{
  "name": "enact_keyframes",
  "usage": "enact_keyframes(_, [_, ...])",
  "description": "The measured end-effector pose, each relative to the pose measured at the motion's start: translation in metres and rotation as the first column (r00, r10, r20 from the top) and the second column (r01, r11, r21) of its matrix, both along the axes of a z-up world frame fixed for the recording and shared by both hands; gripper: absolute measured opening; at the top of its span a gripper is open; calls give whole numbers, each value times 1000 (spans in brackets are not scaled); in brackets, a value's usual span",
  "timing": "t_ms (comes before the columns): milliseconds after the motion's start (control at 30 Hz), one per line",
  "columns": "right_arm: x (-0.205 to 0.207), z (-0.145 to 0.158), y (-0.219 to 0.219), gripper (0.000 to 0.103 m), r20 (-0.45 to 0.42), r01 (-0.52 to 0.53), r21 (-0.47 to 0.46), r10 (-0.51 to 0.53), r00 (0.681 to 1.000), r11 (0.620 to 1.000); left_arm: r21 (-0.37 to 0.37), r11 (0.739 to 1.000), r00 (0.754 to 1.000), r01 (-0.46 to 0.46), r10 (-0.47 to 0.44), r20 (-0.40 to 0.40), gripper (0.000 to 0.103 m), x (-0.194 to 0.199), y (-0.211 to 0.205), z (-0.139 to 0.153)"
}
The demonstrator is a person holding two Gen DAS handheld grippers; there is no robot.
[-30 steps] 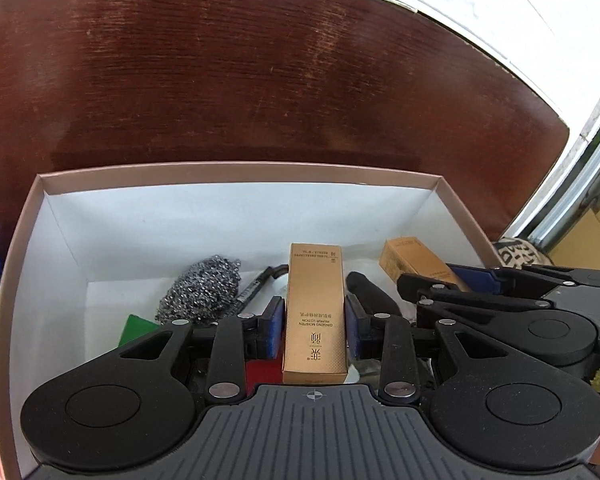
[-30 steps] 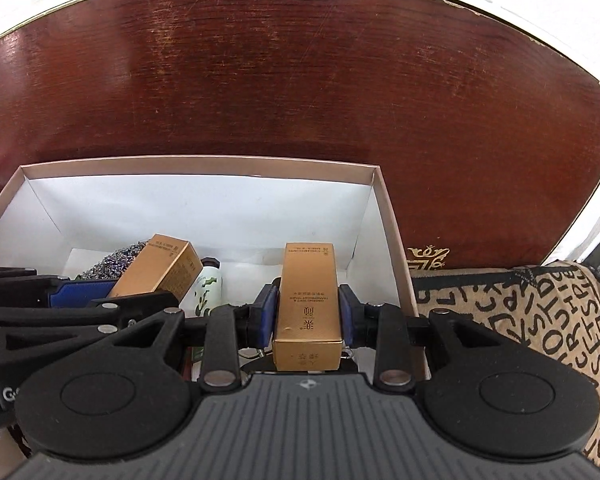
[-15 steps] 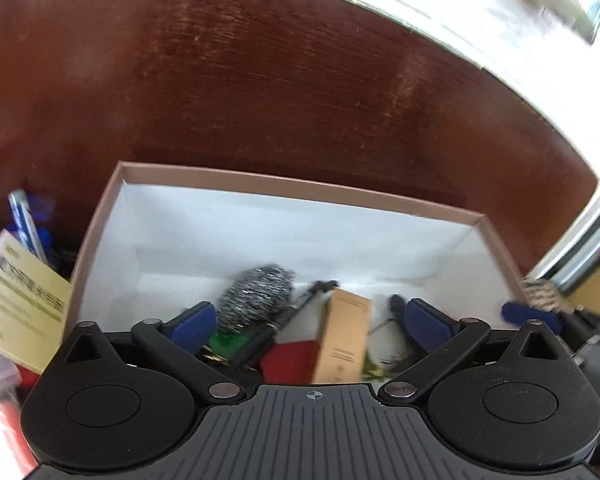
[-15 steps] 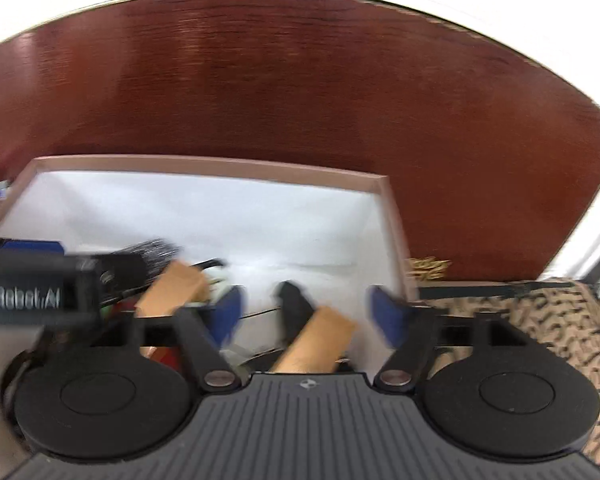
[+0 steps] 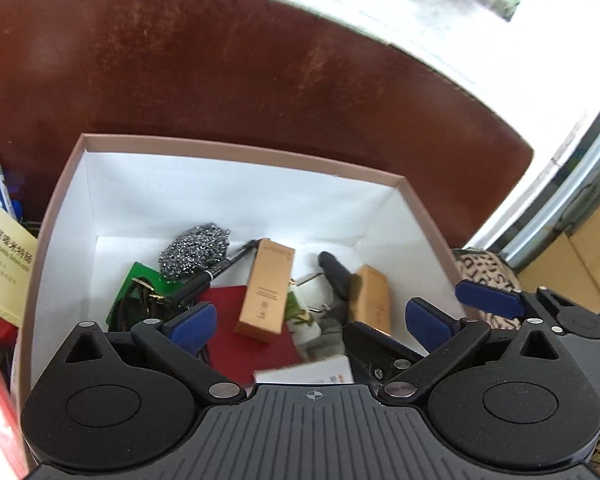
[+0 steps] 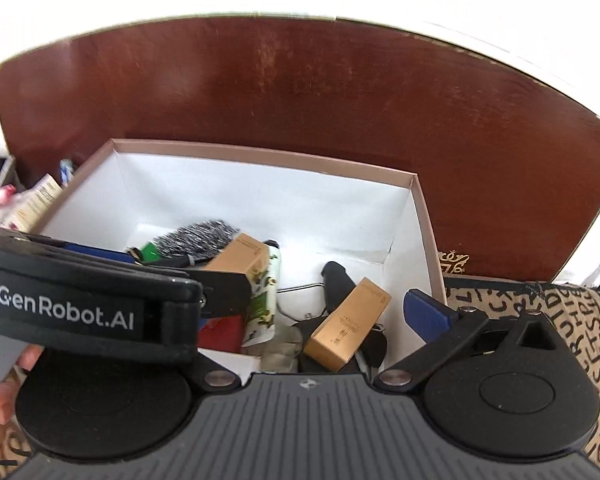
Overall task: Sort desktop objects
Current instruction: 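Lower both tools into the brown box and open them to release the gold boxes, then withdraw both open tools from the box back over the table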
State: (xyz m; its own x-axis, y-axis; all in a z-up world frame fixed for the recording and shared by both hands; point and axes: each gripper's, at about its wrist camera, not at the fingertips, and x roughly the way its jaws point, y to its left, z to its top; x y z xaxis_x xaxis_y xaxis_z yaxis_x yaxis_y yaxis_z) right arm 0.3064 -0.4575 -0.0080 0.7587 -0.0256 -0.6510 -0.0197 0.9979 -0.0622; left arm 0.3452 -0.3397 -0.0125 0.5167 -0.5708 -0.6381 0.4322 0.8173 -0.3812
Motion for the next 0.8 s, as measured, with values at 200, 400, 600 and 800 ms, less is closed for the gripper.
enact_keyframes(200, [-26, 13, 5, 103, 43, 19, 36, -21, 999, 999, 15, 1000, 998, -13, 12, 63, 103, -35, 10, 20])
enact_keyframes(400, [-64, 28, 19, 103, 104, 3, 48, -7, 995, 999, 61, 997, 987, -37, 27, 161, 103, -80, 27, 41])
enact_keyframes(600, [-111, 35, 39, 103, 155, -39, 75, 27, 988, 996, 77, 996, 981, -34, 19, 195, 103, -123, 55, 47])
enact_keyframes(800, [-155, 36, 65, 103, 183, -66, 153, 37, 982, 986, 82, 996, 973, -24, 4, 232, 103, -171, 94, 53])
